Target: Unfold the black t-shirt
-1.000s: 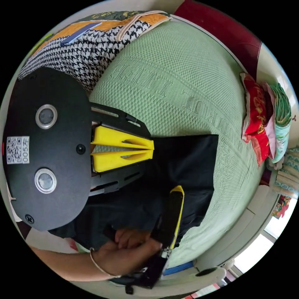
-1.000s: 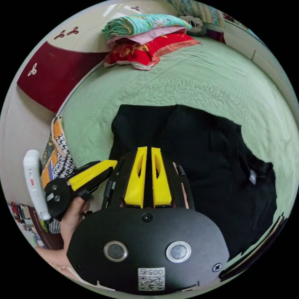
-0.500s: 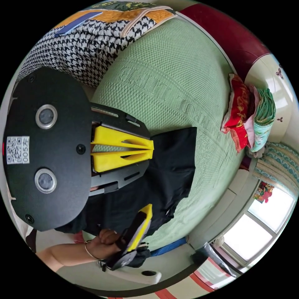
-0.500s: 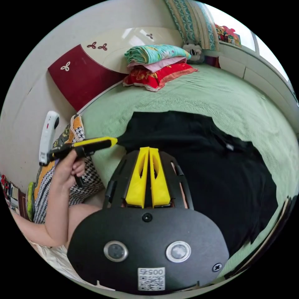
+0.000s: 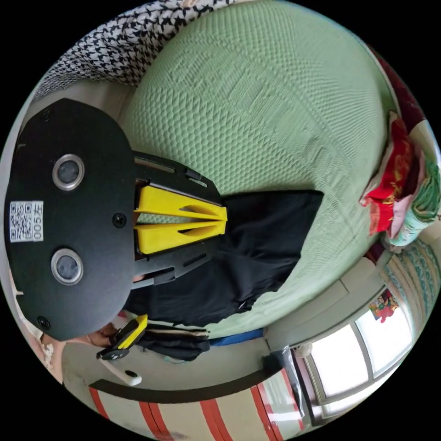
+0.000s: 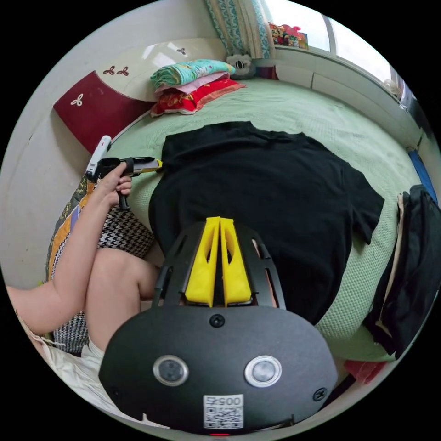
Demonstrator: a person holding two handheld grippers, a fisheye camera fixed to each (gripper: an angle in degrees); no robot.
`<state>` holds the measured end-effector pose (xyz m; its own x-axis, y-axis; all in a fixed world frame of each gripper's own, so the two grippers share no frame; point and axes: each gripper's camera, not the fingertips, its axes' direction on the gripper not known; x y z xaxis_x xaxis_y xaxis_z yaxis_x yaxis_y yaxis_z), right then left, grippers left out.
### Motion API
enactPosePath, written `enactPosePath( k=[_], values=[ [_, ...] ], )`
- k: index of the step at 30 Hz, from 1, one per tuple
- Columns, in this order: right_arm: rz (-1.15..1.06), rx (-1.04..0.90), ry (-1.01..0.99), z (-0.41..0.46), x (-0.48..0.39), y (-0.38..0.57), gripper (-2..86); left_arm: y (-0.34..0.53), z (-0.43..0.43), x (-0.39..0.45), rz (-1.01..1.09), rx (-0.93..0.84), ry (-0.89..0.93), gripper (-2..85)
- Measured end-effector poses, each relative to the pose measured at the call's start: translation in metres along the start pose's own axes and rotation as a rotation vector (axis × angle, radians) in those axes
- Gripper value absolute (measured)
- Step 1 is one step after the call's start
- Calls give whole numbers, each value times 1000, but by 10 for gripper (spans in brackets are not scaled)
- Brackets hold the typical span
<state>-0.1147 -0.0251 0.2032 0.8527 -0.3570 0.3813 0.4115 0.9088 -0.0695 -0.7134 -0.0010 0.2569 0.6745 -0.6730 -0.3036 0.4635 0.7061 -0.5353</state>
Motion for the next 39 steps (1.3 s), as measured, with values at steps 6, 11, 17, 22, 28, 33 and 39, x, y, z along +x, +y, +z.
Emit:
enactPosePath(
  k=[6, 11, 17, 22, 28, 33, 39],
  values=[
    [-5, 27, -4, -18, -9, 22, -8, 27, -5, 38, 185, -56, -180, 7],
    [-24, 56, 44, -34, -23, 55, 7, 58, -16, 37, 200, 21, -76, 81],
    [-44, 130, 98, -65, -38, 103, 79, 90, -23, 50, 273, 175, -105, 99],
    [27, 181, 121, -85, -40, 139, 92, 123, 11, 97, 481, 106, -220, 97],
    [87, 178, 113, -93, -47, 174, 92, 151, 24, 112, 446, 57, -240, 96],
    [73, 185, 135, -100, -57, 201, 90, 196, 10, 127, 421, 82, -175, 89],
    [35, 135, 151, -102, -68, 219, 81, 252, 13, 162, 553, 101, -229, 36]
  ],
)
